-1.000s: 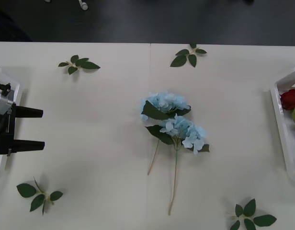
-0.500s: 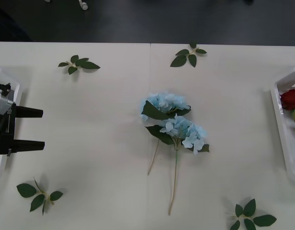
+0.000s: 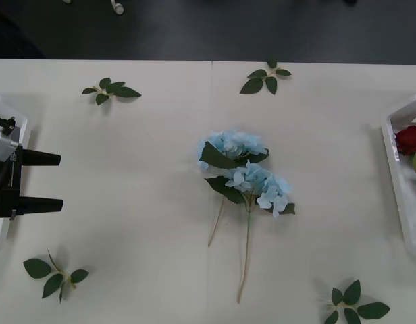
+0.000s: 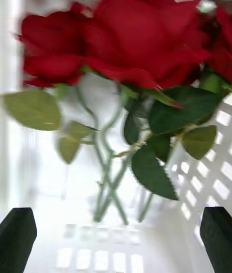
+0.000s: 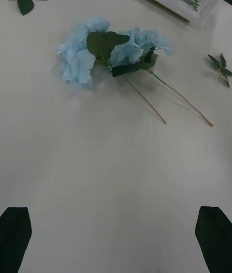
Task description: Put the red flowers into the right box and the blue flowers into the left box
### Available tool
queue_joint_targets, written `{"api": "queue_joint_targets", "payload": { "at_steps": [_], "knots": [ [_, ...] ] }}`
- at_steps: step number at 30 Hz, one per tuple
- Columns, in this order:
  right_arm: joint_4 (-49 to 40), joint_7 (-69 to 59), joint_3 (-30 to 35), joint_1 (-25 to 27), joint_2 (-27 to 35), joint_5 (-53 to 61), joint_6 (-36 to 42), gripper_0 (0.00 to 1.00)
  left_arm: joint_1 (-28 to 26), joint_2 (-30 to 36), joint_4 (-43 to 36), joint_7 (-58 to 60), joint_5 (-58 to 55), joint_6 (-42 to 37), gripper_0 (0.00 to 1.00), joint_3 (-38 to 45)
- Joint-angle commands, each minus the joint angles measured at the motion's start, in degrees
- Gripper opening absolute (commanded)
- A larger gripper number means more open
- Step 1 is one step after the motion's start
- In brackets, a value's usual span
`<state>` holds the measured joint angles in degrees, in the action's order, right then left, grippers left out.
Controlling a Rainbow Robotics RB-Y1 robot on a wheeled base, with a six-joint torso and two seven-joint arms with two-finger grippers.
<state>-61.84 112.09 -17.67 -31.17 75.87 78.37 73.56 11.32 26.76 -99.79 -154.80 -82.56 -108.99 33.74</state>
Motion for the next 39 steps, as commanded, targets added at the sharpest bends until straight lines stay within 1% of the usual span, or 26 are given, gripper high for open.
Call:
{"api": "queue_joint_targets", "payload": {
  "at_steps": [1, 3, 6, 10, 14, 16, 17, 19, 21, 27, 29, 33, 34, 36, 39],
  "knots": [
    [-6.3, -5.1, 5.5, -1.1, 0.3, 0.9, 6.2, 1.0, 1.2, 1.3, -0.8, -0.2, -0.4, -0.2, 1.0, -0.2],
    [-9.8, -9.0, 7.0, -1.1, 0.3, 2.0, 9.7, 1.0, 1.2, 1.3, -0.8, -0.2, -0.4, -0.2, 1.0, -0.2],
    [-15.5, -19.0, 7.6, -1.1, 0.3, 6.7, 13.6, 1.0, 1.2, 1.3, -0.8, -0.2, -0.4, -0.2, 1.0, -0.2],
    [-22.1, -29.1, 7.6, -0.8, -0.7, 9.0, 15.8, 1.0, 1.2, 1.3, -0.8, -0.2, -0.4, -0.2, 1.0, -0.2],
    [-31.9, -40.5, 7.6, 1.6, -2.8, 8.9, 15.4, 1.0, 1.2, 1.3, -0.8, -0.2, -0.4, -0.2, 1.0, -0.2],
    [-39.3, -47.2, 7.6, 4.4, -4.4, 6.4, 13.5, 1.0, 1.2, 1.3, -0.8, -0.2, -0.4, -0.2, 1.0, -0.2],
    [-41.2, -48.6, 7.6, 5.2, -4.9, 5.4, 12.9, 1.0, 1.2, 1.3, -0.8, -0.2, -0.4, -0.2, 1.0, -0.2],
    [-48.2, -54.3, 7.6, 8.8, -6.8, 1.3, 10.8, 1.0, 1.2, 1.3, -0.8, -0.2, -0.4, -0.2, 1.0, -0.2],
    [-53.4, -58.4, 7.6, 11.7, -8.7, -2.1, 9.8, 1.0, 1.2, 1.3, -0.8, -0.2, -0.4, -0.2, 1.0, -0.2],
    [-66.2, -65.8, 7.6, 19.1, -13.0, -11.0, 9.3, 1.0, 1.2, 1.3, -0.8, -0.2, -0.4, -0.2, 1.0, -0.2],
    [-71.0, -68.0, 7.6, 22.7, -14.7, -14.3, 9.2, 1.0, 1.2, 1.3, -0.8, -0.2, -0.4, -0.2, 1.0, -0.2],
    [-76.1, -68.9, 7.2, 27.2, -18.2, -19.4, 9.3, 1.0, 1.2, 1.3, -0.8, -0.2, -0.4, -0.2, 1.0, -0.2],
    [-76.7, -69.0, 7.0, 27.7, -18.6, -20.1, 9.3, 1.0, 1.2, 1.3, -0.8, -0.2, -0.4, -0.2, 1.0, -0.2],
    [-78.6, -69.5, 5.3, 28.5, -20.1, -23.8, 9.8, 1.0, 1.2, 1.3, -0.8, -0.2, -0.4, -0.2, 1.0, -0.2],
    [-80.6, -72.0, -0.3, 28.1, -21.5, -30.5, 10.8, 1.0, 1.2, 1.3, -0.8, -0.2, -0.4, -0.2, 1.0, -0.2]
  ]
}}
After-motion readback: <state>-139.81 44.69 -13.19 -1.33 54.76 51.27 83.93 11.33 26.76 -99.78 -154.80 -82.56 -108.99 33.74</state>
